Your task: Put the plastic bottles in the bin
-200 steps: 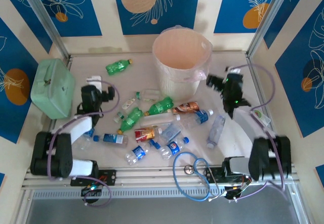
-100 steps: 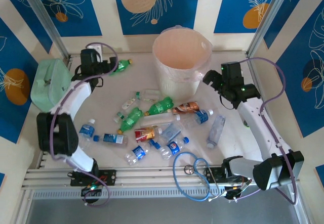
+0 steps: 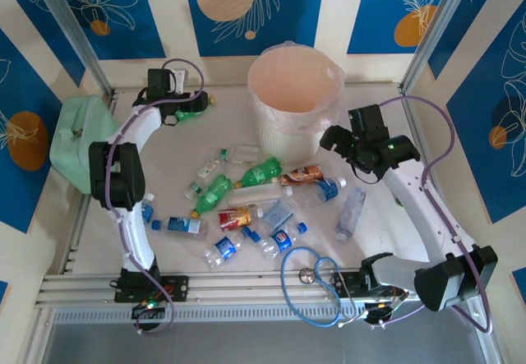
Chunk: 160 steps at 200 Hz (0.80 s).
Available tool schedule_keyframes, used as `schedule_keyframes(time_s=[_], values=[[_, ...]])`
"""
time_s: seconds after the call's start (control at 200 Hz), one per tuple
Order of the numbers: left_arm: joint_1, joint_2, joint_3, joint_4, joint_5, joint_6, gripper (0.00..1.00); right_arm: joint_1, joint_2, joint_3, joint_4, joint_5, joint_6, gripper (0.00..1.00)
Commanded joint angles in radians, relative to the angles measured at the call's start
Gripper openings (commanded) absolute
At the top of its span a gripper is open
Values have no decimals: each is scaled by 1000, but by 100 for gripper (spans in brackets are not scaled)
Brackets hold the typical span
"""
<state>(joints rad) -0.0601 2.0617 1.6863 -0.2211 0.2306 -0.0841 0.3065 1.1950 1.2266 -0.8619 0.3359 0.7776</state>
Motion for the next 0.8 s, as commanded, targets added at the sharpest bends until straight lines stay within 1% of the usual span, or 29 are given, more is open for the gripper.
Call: schedule_keyframes(time_s=[0.0,0.085,0.27,0.39,0.555,0.795], values=[[25,64,69,-56,62,44,100,17,-35,-19,-26,-53,5,95],[34,91,89,-39,56,47,100,27,-42,-36,-25,-68,10,95],[54,190,214,-74,73,46,100,46,-65,-86,-12,-106,20,94],[54,239,268,-60,69,43,100,48,-69,-101,-2,-139,4,94],[52,357,426,-155,107,33,100,48,-60,-103,3,-156,-3,94],[51,443,544,-258,141,66,100,39,-54,-78,-2,-171,-20,94]])
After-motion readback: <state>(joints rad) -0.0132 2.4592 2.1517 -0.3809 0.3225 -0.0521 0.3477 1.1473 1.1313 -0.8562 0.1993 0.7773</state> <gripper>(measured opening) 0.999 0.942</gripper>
